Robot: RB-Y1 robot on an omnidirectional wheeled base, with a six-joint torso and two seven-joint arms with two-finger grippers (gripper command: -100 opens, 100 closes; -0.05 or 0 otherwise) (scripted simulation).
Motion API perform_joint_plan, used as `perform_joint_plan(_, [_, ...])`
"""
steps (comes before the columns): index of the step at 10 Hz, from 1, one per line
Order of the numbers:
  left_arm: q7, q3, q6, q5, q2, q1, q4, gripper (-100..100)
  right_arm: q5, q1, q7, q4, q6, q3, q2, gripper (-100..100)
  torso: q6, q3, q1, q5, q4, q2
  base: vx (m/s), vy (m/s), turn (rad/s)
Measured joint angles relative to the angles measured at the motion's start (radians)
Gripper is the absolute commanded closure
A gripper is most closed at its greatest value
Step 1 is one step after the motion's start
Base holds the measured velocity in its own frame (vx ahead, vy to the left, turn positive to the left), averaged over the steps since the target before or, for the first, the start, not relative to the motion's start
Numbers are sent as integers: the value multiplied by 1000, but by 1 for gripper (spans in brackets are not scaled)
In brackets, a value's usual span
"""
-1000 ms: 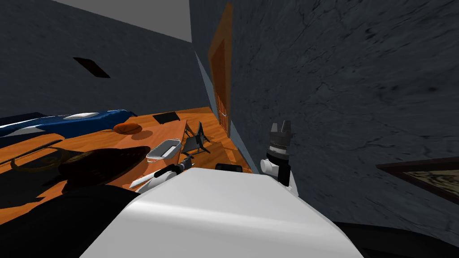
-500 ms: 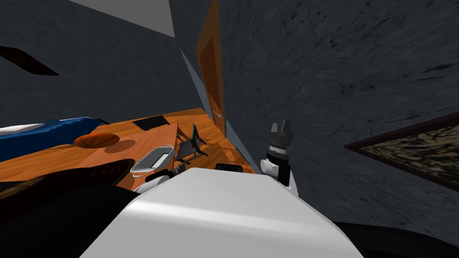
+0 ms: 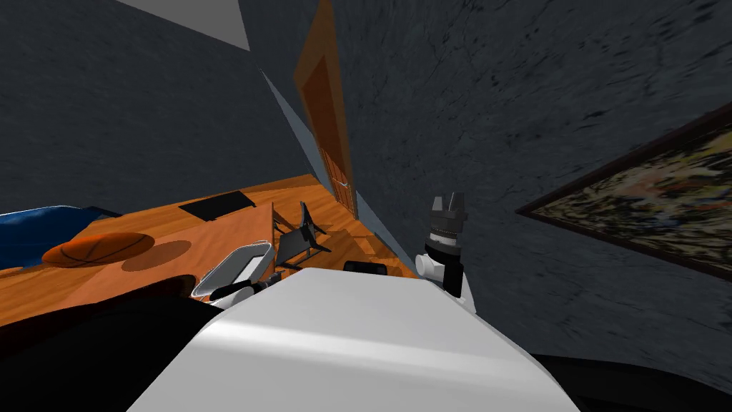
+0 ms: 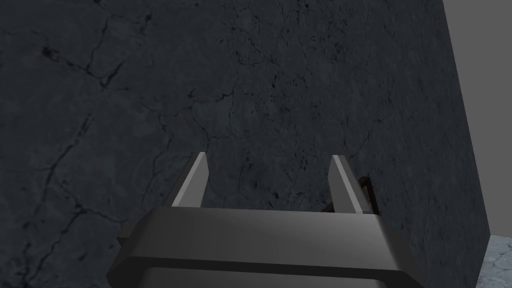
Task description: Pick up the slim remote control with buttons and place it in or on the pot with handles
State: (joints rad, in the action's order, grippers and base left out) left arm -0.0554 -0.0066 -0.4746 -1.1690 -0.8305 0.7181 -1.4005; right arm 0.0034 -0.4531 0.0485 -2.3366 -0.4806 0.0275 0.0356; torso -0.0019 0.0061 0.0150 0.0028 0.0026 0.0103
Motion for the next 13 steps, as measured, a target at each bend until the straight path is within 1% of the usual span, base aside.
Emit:
perform_joint_plan(1, [14,2,-20,-48,-12,13,40,-100,0,0,0,0,0,0,0,0,-1,2,2,1,1,4,-160,248,-239])
perform_joint_plan(2, [16,4,-45,-77,-20,16,80,-100,0,0,0,0,0,0,0,0,-1,3,5,1,1,5,-154,219,-183])
perform_joint_plan(3, [-14,8,-76,-77,-33,23,96,-100,0,0,0,0,0,0,0,0,-1,3,3,1,1,5,-102,115,-46])
perform_joint_plan(4, [-11,10,-88,-100,-34,30,116,-100,0,0,0,0,0,0,0,0,-1,2,-2,0,1,2,-72,81,-101])
perform_joint_plan(5, [-1,11,-96,-123,-36,44,134,-100,0,0,0,0,0,0,0,0,-1,0,-5,-1,0,0,-95,130,-156])
perform_joint_plan(7, [28,8,-132,-185,-41,34,216,-100,0,0,0,0,0,0,0,0,-1,1,1,0,0,2,-141,189,-126])
perform_joint_plan(8, [4,3,-143,-183,-43,56,208,-100,0,0,0,0,0,0,0,0,-1,2,1,1,1,3,-155,197,-83])
perform_joint_plan(9, [-7,0,-154,-196,-40,65,223,-100,0,0,0,0,0,0,0,0,-1,2,2,1,1,4,-106,109,-36])
perform_joint_plan(10, [0,0,-163,-210,-41,62,241,-100,0,0,0,0,0,0,0,0,-1,1,-3,0,1,1,-66,54,-36])
perform_joint_plan(11, [2,0,-172,-222,-42,70,246,-100,0,0,0,0,0,0,0,0,-1,0,-7,-1,0,-1,-59,81,-67])
perform_joint_plan(12, [7,-5,-180,-234,-35,64,269,-100,0,0,0,0,0,0,0,0,-1,-1,-6,-1,0,-2,-27,42,-19])
perform_joint_plan(13, [9,-6,-182,-235,-34,63,272,0,0,0,0,0,0,0,0,0,-1,-2,-8,-1,-1,-4,-6,8,2])
